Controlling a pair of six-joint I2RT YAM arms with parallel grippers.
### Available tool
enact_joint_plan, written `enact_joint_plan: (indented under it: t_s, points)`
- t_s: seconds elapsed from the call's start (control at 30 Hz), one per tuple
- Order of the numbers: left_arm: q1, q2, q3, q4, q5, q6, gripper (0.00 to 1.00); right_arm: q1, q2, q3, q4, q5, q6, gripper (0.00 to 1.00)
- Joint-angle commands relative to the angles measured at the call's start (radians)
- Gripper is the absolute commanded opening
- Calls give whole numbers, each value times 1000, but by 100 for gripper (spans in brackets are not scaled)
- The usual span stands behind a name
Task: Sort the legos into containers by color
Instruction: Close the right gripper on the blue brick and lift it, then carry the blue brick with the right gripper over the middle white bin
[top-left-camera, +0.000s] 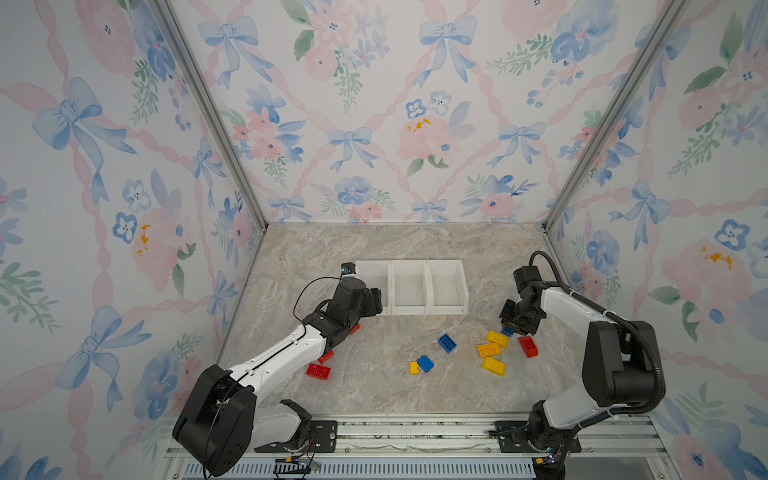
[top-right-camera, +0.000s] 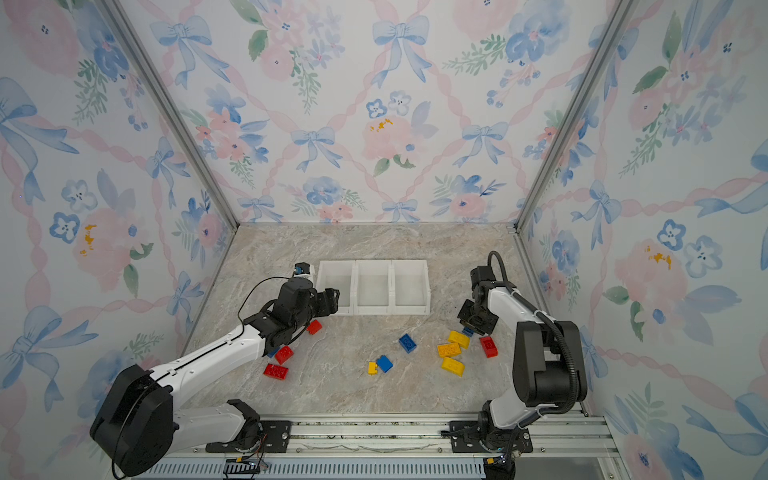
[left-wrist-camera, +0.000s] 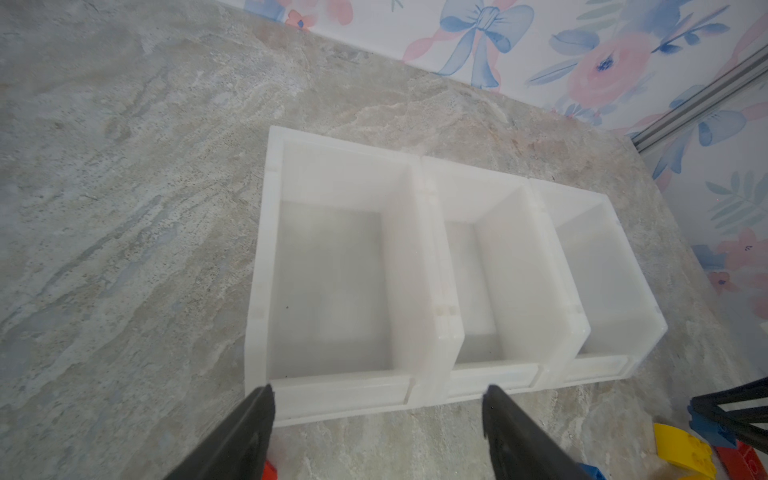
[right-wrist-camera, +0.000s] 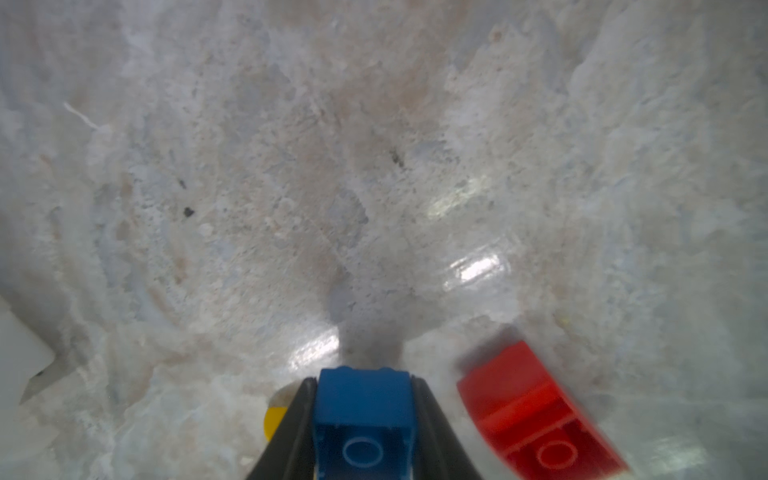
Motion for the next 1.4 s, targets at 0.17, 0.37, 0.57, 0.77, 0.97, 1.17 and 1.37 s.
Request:
enact_joint_plan:
  t_s: [0.17,0.37,0.57,0.77,0.97,1.17,1.37]
  points:
    - [23,-67,-87,0,28,-14,81,233,-115,184,-105,23,33,26]
    - [27,-100,-121,0,32,-14,81,418,-42,324,-63,33,43,26]
    - [31,-127,-152,-2,45,-14,81,563,79,460,-24,38,15,26]
    - [33,-156,-180,-17,50,-22,81,646,205,559,-1,33,-12,26]
    - [44,-183,-199,-34,47,-22,82,668,316,635,24,19,-34,26]
    - [59,-199,-208,-45,44,-24,82,668,436,722,18,26,-58,26]
    - [70,-201,-205,-61,41,-21,82,660,534,790,11,46,-60,27]
